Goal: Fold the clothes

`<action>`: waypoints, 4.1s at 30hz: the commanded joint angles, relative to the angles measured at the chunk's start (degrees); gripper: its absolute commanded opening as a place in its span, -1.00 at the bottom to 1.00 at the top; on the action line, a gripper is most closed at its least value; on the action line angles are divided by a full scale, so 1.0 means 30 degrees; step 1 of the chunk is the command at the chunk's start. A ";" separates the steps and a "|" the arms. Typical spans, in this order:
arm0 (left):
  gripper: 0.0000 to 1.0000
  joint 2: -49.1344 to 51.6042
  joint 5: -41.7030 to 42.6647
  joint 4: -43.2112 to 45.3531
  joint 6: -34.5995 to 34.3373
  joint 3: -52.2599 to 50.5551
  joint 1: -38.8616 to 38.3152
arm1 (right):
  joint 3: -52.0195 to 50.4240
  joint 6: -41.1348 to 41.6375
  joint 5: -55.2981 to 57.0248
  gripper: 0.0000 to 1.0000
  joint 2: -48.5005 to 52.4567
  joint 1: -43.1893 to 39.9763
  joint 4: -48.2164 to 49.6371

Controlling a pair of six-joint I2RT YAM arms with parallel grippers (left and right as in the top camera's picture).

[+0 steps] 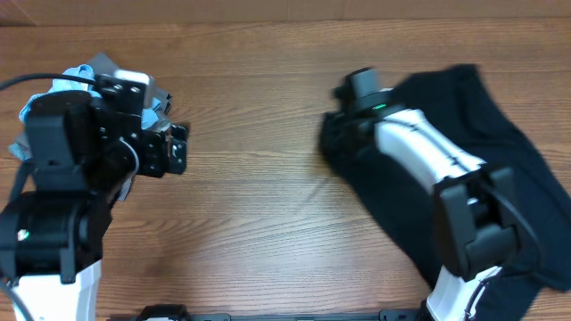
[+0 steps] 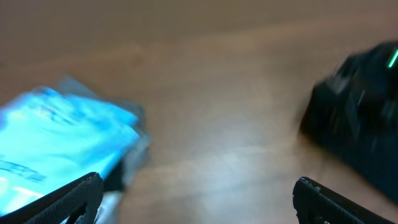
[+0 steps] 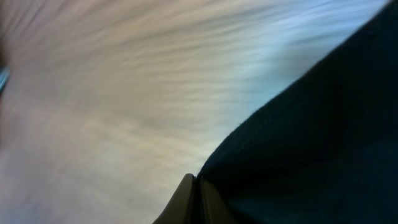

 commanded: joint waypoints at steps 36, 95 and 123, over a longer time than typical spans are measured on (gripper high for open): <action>-0.92 2.0342 0.4466 0.5960 0.1610 0.1996 -0.7191 | 0.0729 0.2747 0.5442 -0.92 -1.3158 -0.5617 -0.9908; -0.21 1.0331 0.0335 -0.0772 -0.1756 0.2047 -0.0124 | 0.9843 -0.0146 -0.1698 -0.40 0.3206 -1.5577 -0.4306; 0.00 1.0331 0.0328 -0.0568 -0.1683 0.2040 -0.0124 | -0.0772 -0.0146 0.3781 -0.92 0.2754 -1.5846 0.3045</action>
